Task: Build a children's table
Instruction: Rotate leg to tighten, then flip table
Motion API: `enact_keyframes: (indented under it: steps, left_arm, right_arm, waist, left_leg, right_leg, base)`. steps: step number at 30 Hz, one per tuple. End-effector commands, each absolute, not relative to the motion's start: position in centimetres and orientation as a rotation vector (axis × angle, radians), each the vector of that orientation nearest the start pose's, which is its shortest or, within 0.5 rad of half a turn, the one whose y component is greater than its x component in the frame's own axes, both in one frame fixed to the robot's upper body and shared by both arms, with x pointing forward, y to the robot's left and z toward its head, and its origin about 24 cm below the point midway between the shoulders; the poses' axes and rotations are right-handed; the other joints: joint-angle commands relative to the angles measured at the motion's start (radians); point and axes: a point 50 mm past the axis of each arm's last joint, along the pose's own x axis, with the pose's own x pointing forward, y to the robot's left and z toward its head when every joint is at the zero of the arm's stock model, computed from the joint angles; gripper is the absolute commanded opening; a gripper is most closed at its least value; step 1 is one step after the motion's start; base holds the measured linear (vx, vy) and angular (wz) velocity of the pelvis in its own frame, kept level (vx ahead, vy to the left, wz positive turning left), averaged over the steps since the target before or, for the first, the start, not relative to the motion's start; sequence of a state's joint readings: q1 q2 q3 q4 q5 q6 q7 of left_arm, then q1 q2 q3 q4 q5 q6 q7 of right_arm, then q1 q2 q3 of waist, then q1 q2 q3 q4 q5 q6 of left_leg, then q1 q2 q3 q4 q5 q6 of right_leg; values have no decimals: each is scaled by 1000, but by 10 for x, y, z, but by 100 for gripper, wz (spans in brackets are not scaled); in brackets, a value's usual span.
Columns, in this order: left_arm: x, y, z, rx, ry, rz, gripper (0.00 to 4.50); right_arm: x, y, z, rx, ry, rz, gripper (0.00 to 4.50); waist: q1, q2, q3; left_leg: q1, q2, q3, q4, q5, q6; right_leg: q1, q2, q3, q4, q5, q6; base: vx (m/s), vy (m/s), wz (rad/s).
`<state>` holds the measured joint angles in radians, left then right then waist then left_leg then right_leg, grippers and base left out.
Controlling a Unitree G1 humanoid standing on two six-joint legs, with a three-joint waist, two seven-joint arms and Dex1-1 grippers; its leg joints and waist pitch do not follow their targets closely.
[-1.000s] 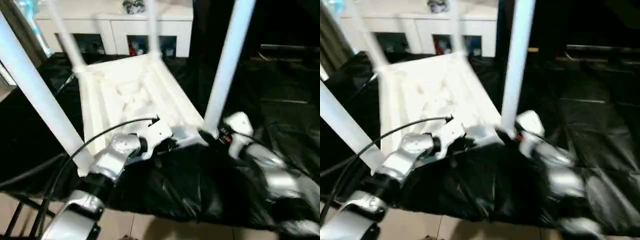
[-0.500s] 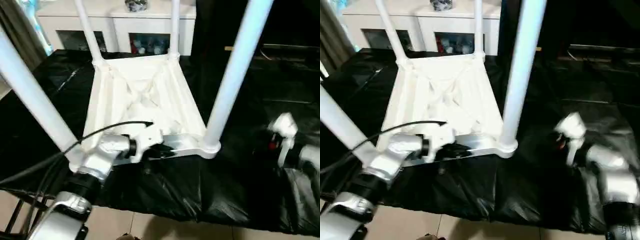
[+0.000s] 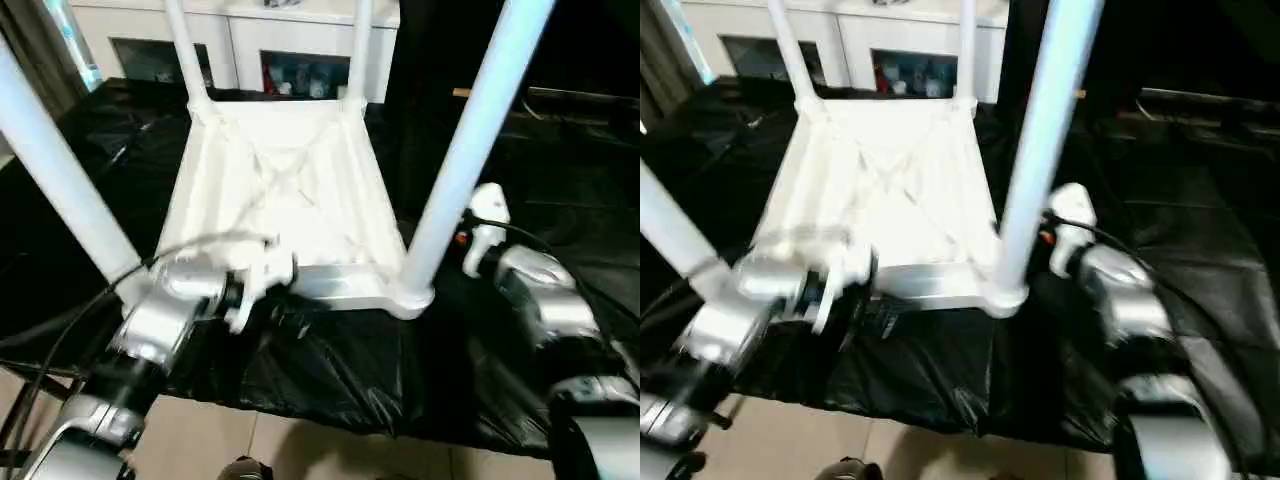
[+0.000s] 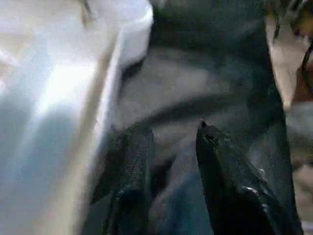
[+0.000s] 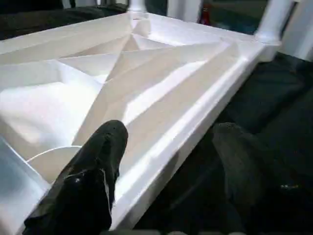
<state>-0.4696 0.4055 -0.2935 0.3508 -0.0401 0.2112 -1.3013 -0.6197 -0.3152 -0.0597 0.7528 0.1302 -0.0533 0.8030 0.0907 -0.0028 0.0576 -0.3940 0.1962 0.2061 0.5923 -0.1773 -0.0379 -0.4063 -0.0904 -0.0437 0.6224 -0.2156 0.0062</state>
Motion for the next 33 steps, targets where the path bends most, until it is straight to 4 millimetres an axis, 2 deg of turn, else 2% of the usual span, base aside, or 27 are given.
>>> enact_keyframes:
  steps: [1, 2, 4, 6, 7, 9, 10, 11, 12, 14, 16, 17, 18, 19, 20, 23, 24, 26, 28, 29, 30, 31, 33]
  left_arm:
    - [295, 131, 54, 425, 423, -1375, 189]
    - [296, 131, 54, 430, 419, -1365, 197]
    - [303, 133, 56, 452, 382, -1275, 219]
    - [306, 134, 58, 454, 362, -1241, 225]
    - [306, 134, 60, 447, 353, -1235, 237]
    - [305, 133, 61, 437, 341, -1243, 262]
    - [304, 132, 62, 431, 337, -1249, 262]
    - [304, 132, 62, 427, 334, -1254, 269]
    - [301, 129, 63, 413, 327, -1274, 281]
    - [299, 128, 63, 407, 326, -1282, 302]
    - [298, 128, 62, 402, 326, -1295, 307]
    - [298, 128, 62, 399, 326, -1297, 314]
    - [298, 128, 62, 394, 326, -1300, 330]
    - [289, 127, 67, 368, 307, -1297, 339]
    - [288, 127, 67, 367, 307, -1297, 345]
    - [280, 130, 73, 330, 280, -1257, 375]
    - [275, 138, 77, 280, 248, -1174, 384]
    - [270, 146, 79, 234, 210, -1077, 390]
    - [266, 153, 81, 209, 165, -969, 420]
    - [265, 158, 81, 195, 144, -888, 420]
    - [262, 163, 80, 180, 121, -795, 432]
    - [261, 166, 80, 170, 108, -748, 441]
    - [259, 168, 80, 161, 98, -708, 446]
  right_arm:
    - [349, -177, 76, -106, 92, 778, 319]
    - [349, -177, 77, -108, 90, 782, 319]
    - [345, -180, 76, -106, 86, 822, 319]
    - [342, -182, 75, -101, 83, 851, 319]
    - [339, -183, 74, -91, 84, 871, 319]
    - [335, -184, 73, -89, 82, 902, 319]
    - [332, -184, 72, -85, 84, 916, 319]
    - [331, -185, 72, -82, 85, 926, 319]
    - [326, -185, 70, -78, 87, 949, 319]
    - [325, -186, 69, -78, 87, 952, 319]
    - [325, -187, 68, -89, 92, 937, 319]
    - [325, -187, 67, -88, 93, 934, 319]
    - [323, -189, 66, -85, 94, 927, 319]
    - [322, -193, 65, -101, 97, 886, 319]
    - [322, -193, 65, -101, 97, 884, 319]
    - [319, -197, 67, -83, 94, 849, 319]
    - [313, -205, 67, -74, 92, 812, 319]
    - [309, -215, 65, -87, 110, 734, 319]
    - [305, -223, 64, -92, 116, 648, 319]
    - [303, -228, 63, -95, 112, 592, 319]
    - [299, -232, 62, -63, 108, 542, 337]
    - [296, -233, 62, -49, 102, 530, 354]
    - [293, -233, 62, -36, 96, 522, 354]
  waist:
    - [0, -14, -74]
    - [1, -14, -74]
    - [0, -20, -72]
    - [3, -20, -69]
    - [4, -14, -69]
    - [5, -18, -68]
    - [6, -9, -70]
    - [6, -12, -70]
    - [11, -5, -71]
    - [10, -8, -72]
    - [9, -6, -72]
    - [10, 0, -72]
    - [9, -2, -72]
    - [10, 0, -74]
    - [10, -1, -74]
    - [6, -2, -71]
    - [6, -2, -72]
    - [0, -1, -67]
    - [-2, 0, -62]
    - [-4, 0, -60]
    - [-6, -1, -59]
    - [-5, 2, -56]
    - [-6, 0, -57]
  left_leg:
    - [26, 38, -12, -56, -70, 91]
    - [26, 38, -12, -57, -70, 90]
    - [27, 38, -12, -56, -88, 87]
    - [28, 38, -12, -58, -121, 73]
    - [30, 38, -13, -58, -127, 69]
    - [29, 39, -14, -59, -137, 64]
    - [29, 39, -16, -59, -134, 61]
    - [29, 39, -15, -59, -133, 61]
    - [30, 39, -16, -57, -127, 59]
    - [29, 39, -15, -57, -126, 60]
    - [28, 38, -16, -58, -136, 55]
    - [29, 38, -17, -58, -138, 52]
    - [29, 37, -16, -58, -146, 48]
    - [29, 41, -19, -59, -143, 42]
    - [28, 43, -20, -60, -138, 41]
    - [27, 39, -18, -59, -135, 53]
    - [26, 38, -18, -58, -137, 55]
    - [27, 37, -18, -62, -176, 49]
    - [28, 39, -19, -67, -208, 30]
    - [31, 39, -19, -70, -244, 17]
    - [30, 40, -20, -72, -257, 5]
    - [32, 40, -22, -74, -281, 1]
    - [32, 38, -24, -76, -303, -3]
  right_leg:
    - [50, -49, 33, -48, 67, -278]
    - [51, -49, 33, -47, 69, -278]
    - [49, -49, 33, -48, 62, -280]
    - [48, -51, 34, -53, 7, -275]
    - [47, -51, 34, -53, -2, -274]
    - [48, -51, 35, -55, -19, -268]
    - [48, -52, 35, -53, -17, -269]
    - [48, -51, 35, -55, -13, -267]
    - [48, -50, 34, -50, 7, -273]
    - [48, -49, 33, -50, 20, -276]
    - [49, -49, 32, -52, 13, -283]
    - [48, -49, 32, -51, 11, -283]
    - [48, -49, 32, -53, 10, -283]
    - [52, -52, 32, -49, 24, -284]
    - [53, -53, 32, -47, 39, -287]
    - [53, -47, 32, -50, 44, -290]
    - [52, -47, 32, -50, 39, -289]
    - [51, -45, 32, -59, -17, -273]
    - [49, -44, 33, -68, -79, -256]
    - [47, -44, 34, -75, -131, -242]
    - [48, -42, 35, -77, -149, -226]
    - [45, -43, 35, -83, -181, -212]
    - [42, -42, 36, -87, -228, -184]
  base:
    - [0, 0, 0]
    - [0, 0, 0]
    - [0, 0, 0]
    - [0, 0, 0]
    - [0, 0, 0]
    - [0, 0, 0]
    - [0, 0, 0]
    - [0, 0, 0]
    - [0, 0, 0]
    - [0, 0, 0]
    - [0, 0, 0]
    - [0, 0, 0]
    - [0, 0, 0]
    - [0, 0, 0]
    - [0, 0, 0]
    - [0, 0, 0]
    - [0, 0, 0]
    - [0, 0, 0]
    - [0, 0, 0]
    - [0, 0, 0]
    - [0, 0, 0]
    - [0, 0, 0]
    - [0, 0, 0]
